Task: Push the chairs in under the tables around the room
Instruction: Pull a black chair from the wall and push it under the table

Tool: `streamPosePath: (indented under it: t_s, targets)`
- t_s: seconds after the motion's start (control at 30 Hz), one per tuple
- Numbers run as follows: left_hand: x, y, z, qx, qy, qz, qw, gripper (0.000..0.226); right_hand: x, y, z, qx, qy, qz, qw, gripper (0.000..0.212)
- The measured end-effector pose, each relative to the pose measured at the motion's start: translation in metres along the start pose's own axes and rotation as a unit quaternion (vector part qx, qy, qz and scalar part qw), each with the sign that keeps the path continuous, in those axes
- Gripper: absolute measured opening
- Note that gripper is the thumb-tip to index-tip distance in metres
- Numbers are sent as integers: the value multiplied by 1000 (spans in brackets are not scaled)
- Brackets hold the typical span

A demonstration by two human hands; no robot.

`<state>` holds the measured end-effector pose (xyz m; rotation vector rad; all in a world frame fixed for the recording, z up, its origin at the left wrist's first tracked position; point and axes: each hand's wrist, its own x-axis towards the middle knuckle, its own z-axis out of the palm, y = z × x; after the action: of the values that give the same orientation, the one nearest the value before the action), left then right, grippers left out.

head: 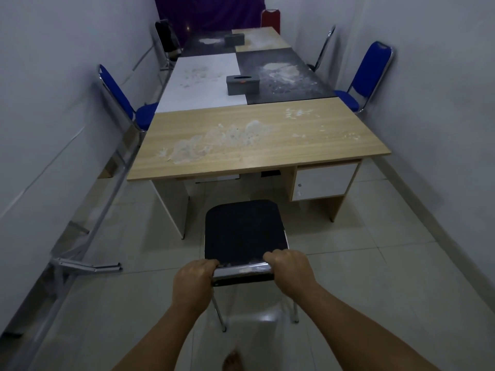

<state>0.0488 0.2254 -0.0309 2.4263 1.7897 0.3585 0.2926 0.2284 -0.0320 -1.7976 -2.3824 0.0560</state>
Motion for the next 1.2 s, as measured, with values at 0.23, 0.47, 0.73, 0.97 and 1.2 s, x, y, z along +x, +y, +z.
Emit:
streamPosePath:
  t_s: [0.23, 0.47, 0.73, 0.97, 1.2]
  targets:
    - [25, 9, 17, -24, 1, -8, 1000, 36, 19, 28, 4, -16, -16, 13, 1000, 33]
    - [60, -6, 22, -22, -7, -8, 1000, 35, 53, 39, 15, -21, -32, 33, 999, 30]
    - [99, -39, 16, -5, -2, 4, 1000, 34, 95, 26, 18, -11, -22, 33, 999, 28]
    - [126, -60, 15, -15, 6, 20, 1000, 33, 124, 21, 24, -29, -5, 58, 998, 34]
    - [158, -73, 18, -21, 11, 29, 999, 37, 154, 28, 30, -42, 5, 63, 997, 28]
